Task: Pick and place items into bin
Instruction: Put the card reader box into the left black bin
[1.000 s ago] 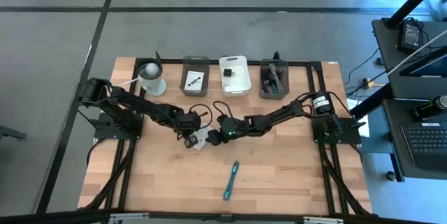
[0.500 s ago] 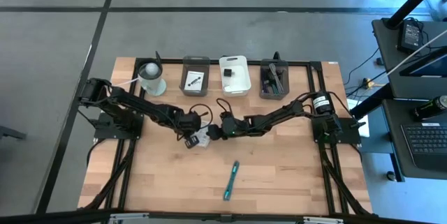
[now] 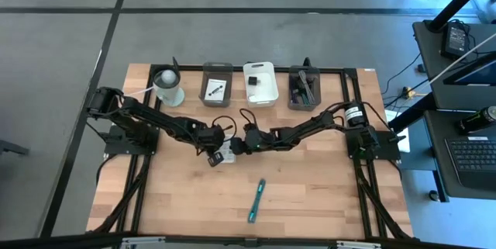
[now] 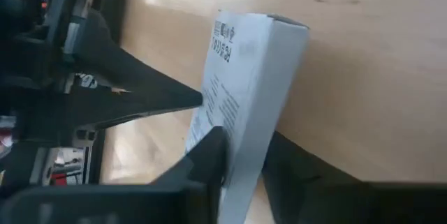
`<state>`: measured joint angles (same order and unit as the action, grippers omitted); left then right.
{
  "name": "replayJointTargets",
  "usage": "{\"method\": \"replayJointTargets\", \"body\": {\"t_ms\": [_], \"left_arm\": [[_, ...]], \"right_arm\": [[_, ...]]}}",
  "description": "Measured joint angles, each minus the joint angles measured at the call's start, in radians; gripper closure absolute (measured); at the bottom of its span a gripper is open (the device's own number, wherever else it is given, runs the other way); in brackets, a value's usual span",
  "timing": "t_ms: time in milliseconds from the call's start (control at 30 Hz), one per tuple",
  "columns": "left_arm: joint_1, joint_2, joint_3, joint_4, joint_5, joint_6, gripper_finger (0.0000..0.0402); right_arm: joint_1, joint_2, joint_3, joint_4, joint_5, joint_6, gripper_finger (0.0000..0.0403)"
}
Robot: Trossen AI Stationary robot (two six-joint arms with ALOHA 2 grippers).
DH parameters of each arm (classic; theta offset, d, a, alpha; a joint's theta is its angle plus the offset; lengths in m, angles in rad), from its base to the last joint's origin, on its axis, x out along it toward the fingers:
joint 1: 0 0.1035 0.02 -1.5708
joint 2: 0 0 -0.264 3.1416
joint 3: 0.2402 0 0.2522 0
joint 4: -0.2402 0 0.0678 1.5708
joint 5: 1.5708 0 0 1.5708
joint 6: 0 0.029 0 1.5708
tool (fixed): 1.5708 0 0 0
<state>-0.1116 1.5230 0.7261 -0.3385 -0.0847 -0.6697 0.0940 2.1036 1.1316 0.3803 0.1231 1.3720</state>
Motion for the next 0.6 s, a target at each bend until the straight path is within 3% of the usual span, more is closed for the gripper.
{"method": "replayJointTargets", "body": {"t_ms": [133, 333, 600], "left_arm": [[0.000, -0.002, 0.000, -0.003, 0.003, 0.000, 0.0398], [0.000, -0.040, 0.000, 0.003, -0.002, 0.011, 0.0400], [0.018, -0.236, 0.000, -0.002, -0.012, 0.040, 0.0400]], "right_arm": [[-0.002, 0.000, 0.001, 0.014, -0.002, -0.016, 0.0366], [-0.002, -0.001, 0.001, 0.020, -0.025, -0.063, 0.0367], [-0.021, -0.025, 0.000, 0.001, -0.106, -0.147, 0.0364]]}}
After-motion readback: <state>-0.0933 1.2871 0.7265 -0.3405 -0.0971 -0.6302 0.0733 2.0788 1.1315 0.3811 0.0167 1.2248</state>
